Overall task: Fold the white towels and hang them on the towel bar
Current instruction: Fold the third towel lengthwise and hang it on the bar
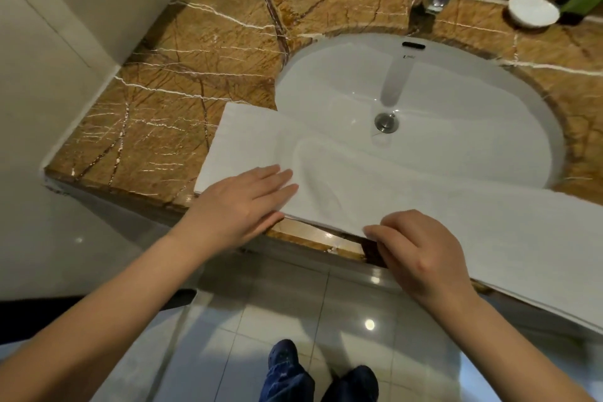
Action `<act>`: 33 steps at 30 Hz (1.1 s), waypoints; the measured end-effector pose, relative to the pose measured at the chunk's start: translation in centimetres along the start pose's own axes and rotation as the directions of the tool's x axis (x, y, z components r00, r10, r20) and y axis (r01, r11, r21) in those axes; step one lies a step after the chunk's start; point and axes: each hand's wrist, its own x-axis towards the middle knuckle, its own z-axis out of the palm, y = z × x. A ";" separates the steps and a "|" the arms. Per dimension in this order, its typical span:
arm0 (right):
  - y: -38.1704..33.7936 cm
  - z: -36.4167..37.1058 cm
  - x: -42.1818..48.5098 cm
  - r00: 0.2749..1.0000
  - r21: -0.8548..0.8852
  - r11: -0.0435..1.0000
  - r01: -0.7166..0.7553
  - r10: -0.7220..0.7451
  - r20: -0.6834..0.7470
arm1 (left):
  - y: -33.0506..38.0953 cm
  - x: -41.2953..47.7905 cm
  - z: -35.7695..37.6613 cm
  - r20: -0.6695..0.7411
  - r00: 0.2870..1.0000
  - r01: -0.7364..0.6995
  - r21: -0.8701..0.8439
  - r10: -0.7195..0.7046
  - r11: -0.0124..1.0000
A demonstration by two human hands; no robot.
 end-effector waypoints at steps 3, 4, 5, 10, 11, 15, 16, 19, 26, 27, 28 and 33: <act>1.4 -0.6 -0.2 1.000 -0.034 0.999 0.009 -0.009 -0.001 | -0.5 -0.4 0.4 0.050 0.999 0.013 -0.038 -0.011 0.999; 1.7 -0.7 -0.3 1.000 -0.036 0.999 0.009 -0.010 -0.014 | -0.7 -0.6 0.5 0.053 0.999 0.016 -0.051 -0.014 0.999; 1.8 -0.7 -0.4 1.000 -0.014 1.000 -0.013 0.013 -0.007 | -0.8 -0.8 0.6 0.051 0.999 0.023 -0.059 -0.020 0.998; 1.6 -0.6 -1.2 0.991 0.139 0.986 -0.091 0.076 0.110 | -1.1 -1.2 0.1 0.081 0.996 0.042 -0.054 -0.037 0.998; 1.7 -1.0 -1.2 0.992 0.186 0.978 -0.098 0.080 0.102 | -1.1 -1.4 -0.1 0.091 0.995 0.042 -0.053 -0.037 0.998; 2.2 -2.4 -0.5 0.958 0.272 0.923 -0.274 0.285 -0.002 | -1.4 -2.8 -1.2 0.086 0.987 0.142 -0.065 -0.137 0.988; 2.7 -2.4 -0.2 0.941 0.247 0.913 -0.326 0.337 -0.004 | -1.4 -3.0 -1.5 0.042 0.981 0.194 -0.068 -0.191 0.979; 3.8 -1.9 0.3 0.902 0.161 0.888 -0.430 0.429 0.048 | -0.9 -2.1 -2.3 -0.123 0.947 0.294 -0.050 -0.298 0.954; 3.8 -0.2 1.0 0.815 0.216 0.788 -0.577 0.572 0.091 | -0.2 4.2 0.9 0.054 0.867 0.498 -0.034 -0.496 0.867; 3.7 -0.1 1.0 0.817 0.215 0.790 -0.575 0.570 0.091 | -0.6 4.3 1.3 0.089 0.850 0.521 0.000 -0.519 0.854; 3.6 -0.1 1.1 0.827 0.193 0.805 -0.561 0.553 0.102 | -0.9 4.3 1.6 0.118 0.838 0.533 0.029 -0.532 0.846; 4.7 0.0 1.1 0.839 0.031 0.845 -0.534 0.525 0.143 | -1.9 2.9 1.2 0.199 0.831 0.508 0.106 -0.519 0.855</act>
